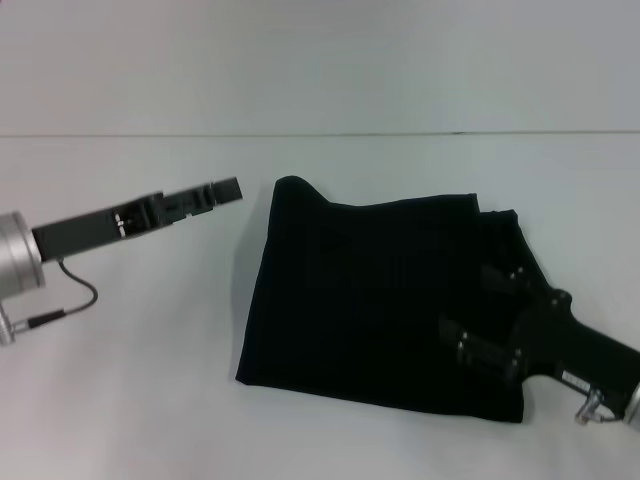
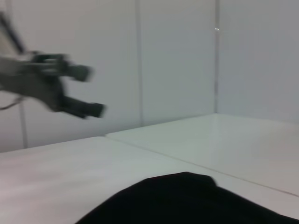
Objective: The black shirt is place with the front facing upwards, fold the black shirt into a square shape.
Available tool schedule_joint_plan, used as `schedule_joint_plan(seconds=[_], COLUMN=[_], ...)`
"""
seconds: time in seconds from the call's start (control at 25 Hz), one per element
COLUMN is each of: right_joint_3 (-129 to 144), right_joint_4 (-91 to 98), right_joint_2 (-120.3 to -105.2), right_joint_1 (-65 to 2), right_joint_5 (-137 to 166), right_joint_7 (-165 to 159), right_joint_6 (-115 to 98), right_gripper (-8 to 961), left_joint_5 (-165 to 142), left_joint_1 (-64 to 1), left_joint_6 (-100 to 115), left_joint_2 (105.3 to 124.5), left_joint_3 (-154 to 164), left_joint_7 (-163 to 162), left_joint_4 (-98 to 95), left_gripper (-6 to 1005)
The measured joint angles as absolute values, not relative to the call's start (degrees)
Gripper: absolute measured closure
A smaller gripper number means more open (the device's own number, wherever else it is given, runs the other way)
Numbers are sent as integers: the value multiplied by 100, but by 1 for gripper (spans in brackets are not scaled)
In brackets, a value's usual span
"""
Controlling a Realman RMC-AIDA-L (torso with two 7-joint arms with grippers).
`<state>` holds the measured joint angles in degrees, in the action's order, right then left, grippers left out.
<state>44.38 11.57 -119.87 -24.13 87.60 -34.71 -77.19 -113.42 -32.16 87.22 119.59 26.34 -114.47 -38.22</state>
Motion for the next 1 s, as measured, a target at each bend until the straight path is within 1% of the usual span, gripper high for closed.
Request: schedule_joint_plan(seconds=[0.16,0.28,0.4,0.64,0.8,0.88,1.0], right_joint_3=[4450,4451,4455,4567,4487,4351,4202], right_joint_4=[1082,1048,1031,1021,1019,1019,1027], right_joint_2=[-11999,-12001,-12003,-12005,-12011,-12016,-12015], right_joint_1=[-2289,-2212,-2136,-2085,-2014,-1988,-1999], right_joint_5=[8926,8988,8997,9007,8963,8937,8933], right_joint_7=[-3265,-3234,-3161,-3132,-3131,-3127,-3121], right_joint_6=[-7778,-7794,-7822,-7852,-7872,-7896,-7923], right_gripper=[54,54,54,53,53,53,54], left_joint_5=[-11774,-12170,-12452,-12521,-12283,-12103,-11967], left_joint_1=[-3530,-3715,-3840,-3967,-3840,-3677,-3273], left_joint_6=[8227,7908,7560,7159,7718,8088,8609], left_joint_2=[11839,11800,11800,11852,11901,11959,12162], left_joint_3=[2795,3029,3315,3490,3482,3466,3485], left_joint_7=[-12623,-13191,-13495,-13468,-12250,-11282,-9565], left_joint_4=[-3630,-3513,-3431,-3210,-3383,-3622,-4141], left_gripper=[119,119,118,117,117,117,116])
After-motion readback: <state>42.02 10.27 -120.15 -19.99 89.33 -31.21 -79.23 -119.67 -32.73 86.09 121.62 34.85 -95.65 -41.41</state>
